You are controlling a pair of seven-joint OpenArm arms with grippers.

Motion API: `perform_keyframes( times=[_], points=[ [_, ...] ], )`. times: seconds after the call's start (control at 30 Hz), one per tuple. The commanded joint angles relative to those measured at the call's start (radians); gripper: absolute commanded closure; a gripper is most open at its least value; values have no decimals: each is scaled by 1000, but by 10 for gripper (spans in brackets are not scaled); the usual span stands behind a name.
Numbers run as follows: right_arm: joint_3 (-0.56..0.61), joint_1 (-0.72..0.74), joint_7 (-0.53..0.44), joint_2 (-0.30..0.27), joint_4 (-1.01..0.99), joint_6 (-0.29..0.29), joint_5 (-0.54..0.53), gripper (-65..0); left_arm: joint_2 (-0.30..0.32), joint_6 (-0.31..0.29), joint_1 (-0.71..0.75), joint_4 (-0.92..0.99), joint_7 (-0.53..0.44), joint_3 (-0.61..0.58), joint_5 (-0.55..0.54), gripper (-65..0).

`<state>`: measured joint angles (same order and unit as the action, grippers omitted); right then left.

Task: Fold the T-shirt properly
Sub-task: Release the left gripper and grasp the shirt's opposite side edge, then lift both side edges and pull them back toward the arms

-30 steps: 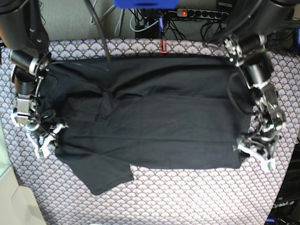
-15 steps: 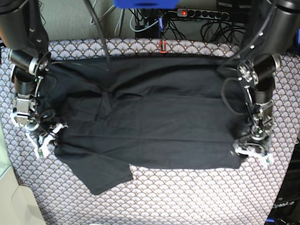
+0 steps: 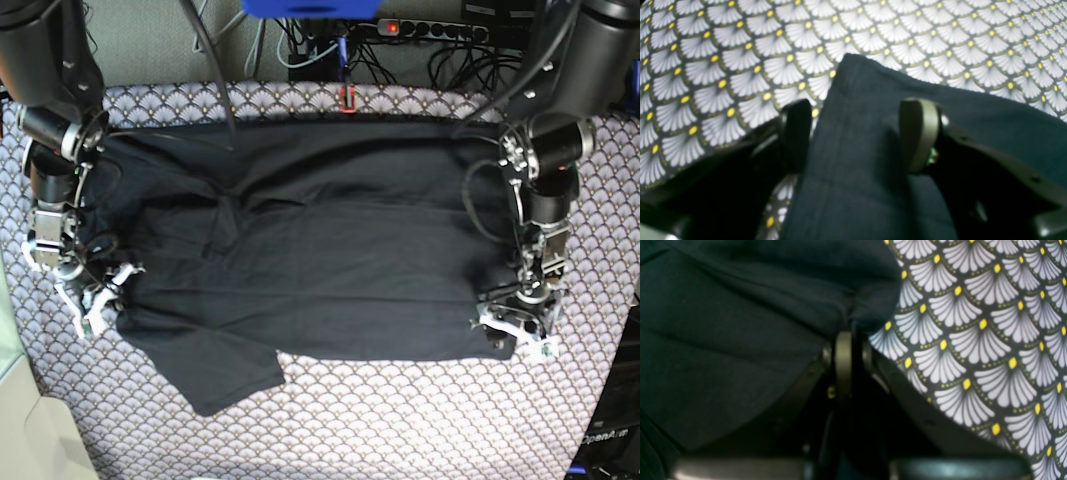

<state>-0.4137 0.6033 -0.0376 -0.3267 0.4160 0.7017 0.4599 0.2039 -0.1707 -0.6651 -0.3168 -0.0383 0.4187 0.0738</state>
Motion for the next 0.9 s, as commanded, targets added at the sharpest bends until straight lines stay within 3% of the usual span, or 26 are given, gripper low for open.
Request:
perform_keyframes(
  times=[0.0,0.27,0.47,0.57,0.7,0.87],
  points=[
    [0,16,12,-12,13,-4,6,0,15,18,-34,-15,-28,1,-9,-404],
    [0,4,8,-12,13,-4,6,0,12,27,-32,60,-39,-7,-9,-404],
    [0,4,9,-13,13,-4,6,0,10,26,-32,176,-163,-8,-2,-396],
    [0,4,11,-13,13,-4,6,0,10,26,-32,179,-163,-5,-7,-281],
    [0,4,8,-13,13,-4,6,0,12,33,-32,179,-162,-1,-9,0],
    [2,4,3,-13,16,-4,6,0,13,33,-35,178,-160,-5,-9,0]
  ],
)
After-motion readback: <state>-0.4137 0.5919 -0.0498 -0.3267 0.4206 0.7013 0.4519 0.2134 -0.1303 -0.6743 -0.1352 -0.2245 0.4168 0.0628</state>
